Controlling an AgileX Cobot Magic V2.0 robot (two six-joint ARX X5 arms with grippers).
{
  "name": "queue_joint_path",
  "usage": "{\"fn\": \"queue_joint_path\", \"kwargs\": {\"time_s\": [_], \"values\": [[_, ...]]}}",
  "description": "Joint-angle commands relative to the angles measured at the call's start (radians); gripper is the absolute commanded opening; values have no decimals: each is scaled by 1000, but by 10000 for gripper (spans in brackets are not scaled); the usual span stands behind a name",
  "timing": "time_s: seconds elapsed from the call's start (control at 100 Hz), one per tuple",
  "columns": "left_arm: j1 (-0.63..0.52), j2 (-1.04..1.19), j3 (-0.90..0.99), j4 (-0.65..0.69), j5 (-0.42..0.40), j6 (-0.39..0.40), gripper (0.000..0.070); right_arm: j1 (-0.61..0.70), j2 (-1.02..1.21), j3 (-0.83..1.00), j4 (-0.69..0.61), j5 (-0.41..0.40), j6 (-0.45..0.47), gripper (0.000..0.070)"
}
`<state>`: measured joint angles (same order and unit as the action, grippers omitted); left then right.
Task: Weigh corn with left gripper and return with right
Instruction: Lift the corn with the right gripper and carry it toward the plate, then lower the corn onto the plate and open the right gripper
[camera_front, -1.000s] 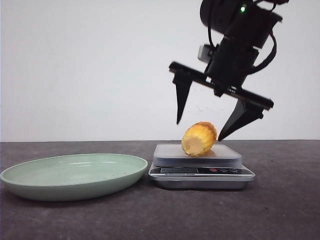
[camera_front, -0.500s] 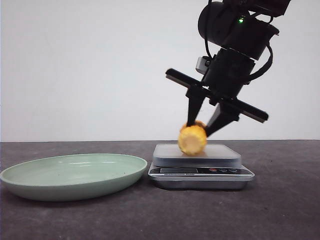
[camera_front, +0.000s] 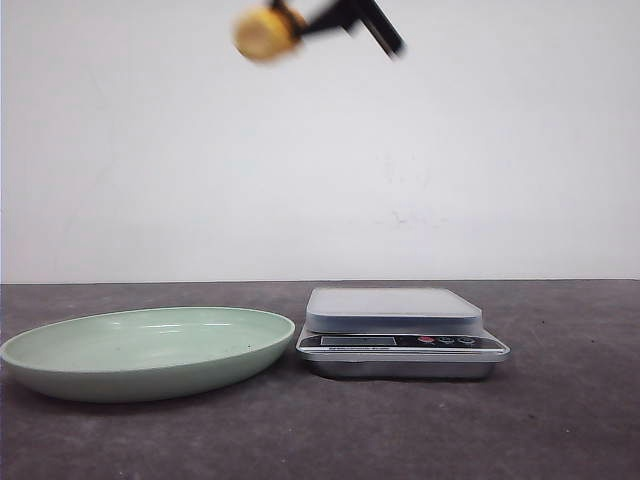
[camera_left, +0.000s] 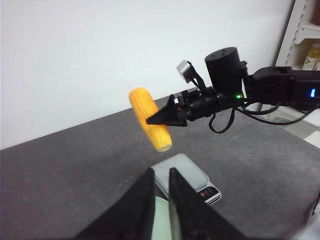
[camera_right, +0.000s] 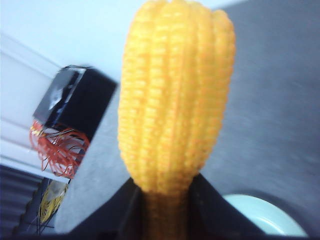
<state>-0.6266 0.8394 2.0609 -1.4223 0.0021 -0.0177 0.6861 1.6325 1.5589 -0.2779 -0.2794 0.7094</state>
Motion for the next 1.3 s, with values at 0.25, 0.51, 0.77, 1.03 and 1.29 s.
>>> {"fn": "queue_joint_path", "kwargs": {"time_s": [0.25,0.51,0.77,1.03,1.29], "values": [[-7,10,21,-36,-3,6,11,108,98,19,-150,97,-63,0],[-7,9,21,-36,-3,-38,12,141,273,19,-288,92,-62,0],[-7,9,21,-36,-3,-55,12,190,396,19,-299,61,-55,0],[-7,9,21,-36,-3,-55,12,208,408,19,-300,98,-55,0],[-7,9,21,-36,-3,-55,12,208,408,19,-302,98,-57,394]]}}
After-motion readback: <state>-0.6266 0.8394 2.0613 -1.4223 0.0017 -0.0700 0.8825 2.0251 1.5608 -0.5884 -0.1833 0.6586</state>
